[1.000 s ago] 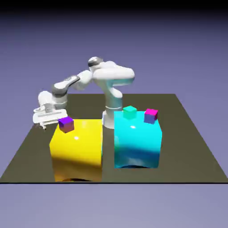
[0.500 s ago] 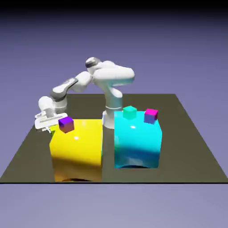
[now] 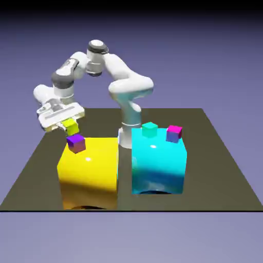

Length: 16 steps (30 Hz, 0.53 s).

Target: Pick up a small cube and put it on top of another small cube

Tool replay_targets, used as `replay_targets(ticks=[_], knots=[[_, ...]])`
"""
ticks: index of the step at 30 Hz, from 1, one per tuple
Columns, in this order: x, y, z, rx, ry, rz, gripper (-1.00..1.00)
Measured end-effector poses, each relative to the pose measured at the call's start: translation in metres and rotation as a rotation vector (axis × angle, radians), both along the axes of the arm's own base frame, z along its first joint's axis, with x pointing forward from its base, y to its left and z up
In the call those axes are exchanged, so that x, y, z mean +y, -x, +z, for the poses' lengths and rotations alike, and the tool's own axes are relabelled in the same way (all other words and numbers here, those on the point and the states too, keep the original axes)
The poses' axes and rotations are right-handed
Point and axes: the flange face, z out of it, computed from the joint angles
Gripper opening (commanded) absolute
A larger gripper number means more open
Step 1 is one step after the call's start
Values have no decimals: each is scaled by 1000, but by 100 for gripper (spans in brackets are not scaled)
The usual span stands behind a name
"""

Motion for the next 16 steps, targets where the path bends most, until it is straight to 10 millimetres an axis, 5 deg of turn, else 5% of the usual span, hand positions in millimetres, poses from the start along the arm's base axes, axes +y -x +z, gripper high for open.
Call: replay_targets(ticks=[4,7,14,15,16], knots=[[105,-6,18,-42,12,281,-100],[180,7,20,-60,16,491,-100],[238,11,-16,-96,21,547,-100],[239,11,-16,-96,22,547,100],[239,11,-16,-97,22,546,100]])
